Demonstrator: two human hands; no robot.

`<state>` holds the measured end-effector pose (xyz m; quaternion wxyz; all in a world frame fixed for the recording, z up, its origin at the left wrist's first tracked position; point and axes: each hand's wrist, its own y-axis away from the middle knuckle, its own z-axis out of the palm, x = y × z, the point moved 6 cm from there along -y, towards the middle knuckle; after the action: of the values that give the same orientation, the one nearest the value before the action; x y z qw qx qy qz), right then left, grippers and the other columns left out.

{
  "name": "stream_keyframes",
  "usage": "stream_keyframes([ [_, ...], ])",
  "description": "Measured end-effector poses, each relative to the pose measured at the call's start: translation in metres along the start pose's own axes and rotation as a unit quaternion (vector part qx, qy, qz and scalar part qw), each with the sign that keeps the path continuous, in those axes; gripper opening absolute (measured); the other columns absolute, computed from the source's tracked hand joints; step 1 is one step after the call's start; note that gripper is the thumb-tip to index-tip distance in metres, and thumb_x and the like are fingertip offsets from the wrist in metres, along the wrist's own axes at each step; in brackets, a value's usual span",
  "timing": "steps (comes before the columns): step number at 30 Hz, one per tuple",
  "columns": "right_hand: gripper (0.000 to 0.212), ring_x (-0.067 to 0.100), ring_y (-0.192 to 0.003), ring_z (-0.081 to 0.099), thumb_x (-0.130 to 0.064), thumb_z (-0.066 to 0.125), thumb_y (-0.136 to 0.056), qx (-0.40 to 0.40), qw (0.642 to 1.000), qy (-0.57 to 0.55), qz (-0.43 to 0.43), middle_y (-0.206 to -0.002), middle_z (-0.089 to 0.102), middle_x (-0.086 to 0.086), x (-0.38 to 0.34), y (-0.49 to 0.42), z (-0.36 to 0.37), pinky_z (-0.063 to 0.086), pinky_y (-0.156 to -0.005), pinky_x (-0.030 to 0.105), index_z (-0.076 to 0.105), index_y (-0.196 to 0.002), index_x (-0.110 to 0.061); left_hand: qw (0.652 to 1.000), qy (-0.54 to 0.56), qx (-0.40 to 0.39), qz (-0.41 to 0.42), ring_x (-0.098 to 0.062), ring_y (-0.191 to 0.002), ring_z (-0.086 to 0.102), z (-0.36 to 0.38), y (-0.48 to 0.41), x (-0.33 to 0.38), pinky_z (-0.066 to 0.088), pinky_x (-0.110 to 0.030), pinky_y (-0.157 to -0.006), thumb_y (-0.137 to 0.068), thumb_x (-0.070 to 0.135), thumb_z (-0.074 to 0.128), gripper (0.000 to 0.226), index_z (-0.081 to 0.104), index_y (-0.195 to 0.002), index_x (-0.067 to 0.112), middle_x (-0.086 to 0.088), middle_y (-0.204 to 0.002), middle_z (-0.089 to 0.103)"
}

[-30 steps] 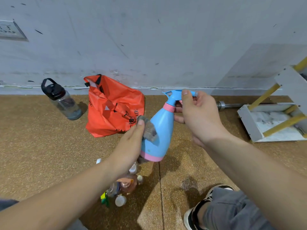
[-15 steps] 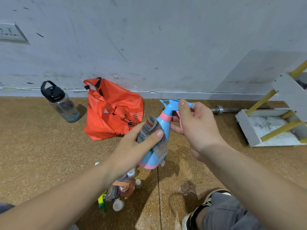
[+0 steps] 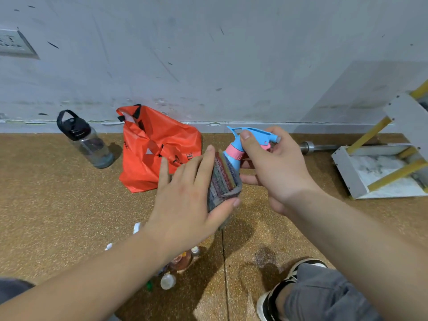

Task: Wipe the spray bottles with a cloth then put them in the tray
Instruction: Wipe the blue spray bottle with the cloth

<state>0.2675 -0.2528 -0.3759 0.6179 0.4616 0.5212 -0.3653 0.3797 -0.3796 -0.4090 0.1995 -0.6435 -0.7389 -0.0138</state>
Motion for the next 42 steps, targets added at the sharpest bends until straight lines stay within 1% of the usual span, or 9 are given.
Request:
stream_keyframes([
  [4,0.012,0.016,-0.07,0.072,-0.03,0.066,-0.101,0.029,0.999,-0.028,0.007,-0.09,0.074,0.004,-0.005,-0.009,-0.01,0.066,-0.068,0.043,0.058,-0.098,-0.021,0.974,0.224,0.004,0.034,-0.006,-0.133,0.049,0.01,-0.001,-0.022,0.038,-0.028,-0.115,-0.1,0.052,0.05,0.06,0.042,-0.151,0.02,0.009,-0.141,0.051],
  [9,0.015,0.036,-0.099,0.076,-0.029,0.065,-0.102,0.044,0.996,-0.061,0.044,-0.113,0.074,0.017,0.006,-0.013,-0.016,0.065,-0.075,0.053,0.055,-0.101,-0.018,0.842,0.478,0.007,-0.249,0.009,-0.085,0.063,0.022,0.001,-0.032,0.044,-0.004,-0.073,-0.112,0.04,0.036,0.035,0.065,-0.11,0.021,0.011,-0.095,0.072],
  [13,0.015,0.034,-0.099,0.075,-0.032,0.066,-0.101,0.017,0.997,-0.049,0.061,-0.112,0.075,0.015,0.018,-0.006,-0.008,0.065,-0.07,0.047,0.057,-0.101,-0.02,0.986,0.163,0.021,-0.001,-0.014,-0.114,0.06,0.005,0.0,-0.004,0.045,-0.025,-0.097,-0.108,0.047,0.036,0.033,0.058,-0.119,0.025,0.006,-0.116,0.065],
  [17,0.016,0.026,-0.081,0.067,-0.03,0.067,-0.1,0.012,0.998,-0.032,0.05,-0.104,0.072,0.019,0.014,0.001,-0.004,0.064,-0.063,0.042,0.056,-0.096,-0.019,0.98,0.17,0.0,0.108,-0.013,-0.125,0.054,0.005,-0.006,-0.01,0.044,-0.031,-0.107,-0.105,0.046,0.043,0.051,0.048,-0.148,0.019,0.004,-0.136,0.056],
  [23,0.013,0.029,-0.088,0.079,-0.027,0.063,-0.103,0.034,0.996,-0.067,0.05,-0.106,0.077,0.015,0.004,-0.009,-0.018,0.065,-0.074,0.053,0.057,-0.106,-0.016,0.716,0.584,-0.067,-0.376,-0.021,-0.049,0.059,0.035,-0.006,-0.044,0.04,-0.021,-0.047,-0.108,0.054,0.04,0.043,0.072,-0.093,0.03,-0.007,-0.07,0.07],
  [29,0.014,0.025,-0.079,0.076,-0.03,0.064,-0.102,-0.002,0.996,-0.061,0.072,-0.102,0.077,0.012,0.021,0.001,-0.003,0.064,-0.065,0.044,0.055,-0.098,-0.02,0.991,0.114,0.019,0.064,-0.014,-0.115,0.058,-0.002,0.003,0.0,0.041,-0.024,-0.094,-0.106,0.051,0.037,0.042,0.056,-0.128,0.021,0.004,-0.121,0.062],
  [33,0.021,0.017,-0.067,0.066,-0.028,0.066,-0.101,-0.022,0.999,-0.009,0.046,-0.087,0.071,0.011,0.022,0.011,0.007,0.061,-0.06,0.036,0.05,-0.088,-0.021,0.966,0.242,-0.066,0.068,-0.014,-0.129,0.056,0.01,-0.005,-0.013,0.044,-0.032,-0.107,-0.105,0.052,0.042,0.056,0.047,-0.149,0.018,0.001,-0.139,0.06],
  [38,0.015,0.022,-0.076,0.066,-0.024,0.067,-0.1,-0.057,0.997,-0.009,0.044,-0.095,0.07,0.01,0.016,0.013,0.007,0.065,-0.069,0.046,0.054,-0.094,-0.018,0.675,0.598,-0.169,-0.397,-0.022,-0.065,0.068,0.042,-0.003,-0.043,0.048,-0.022,-0.057,-0.106,0.046,0.049,0.043,0.073,-0.095,0.011,-0.011,-0.084,0.077],
  [42,0.015,0.02,-0.076,0.066,-0.025,0.069,-0.098,-0.074,0.996,-0.02,0.053,-0.095,0.073,0.006,0.017,0.012,0.005,0.064,-0.072,0.05,0.055,-0.096,-0.02,0.798,0.514,-0.128,-0.288,-0.026,-0.079,0.072,0.03,-0.007,-0.031,0.062,-0.041,-0.078,-0.104,0.055,0.045,0.041,0.065,-0.104,0.019,-0.016,-0.099,0.076],
])
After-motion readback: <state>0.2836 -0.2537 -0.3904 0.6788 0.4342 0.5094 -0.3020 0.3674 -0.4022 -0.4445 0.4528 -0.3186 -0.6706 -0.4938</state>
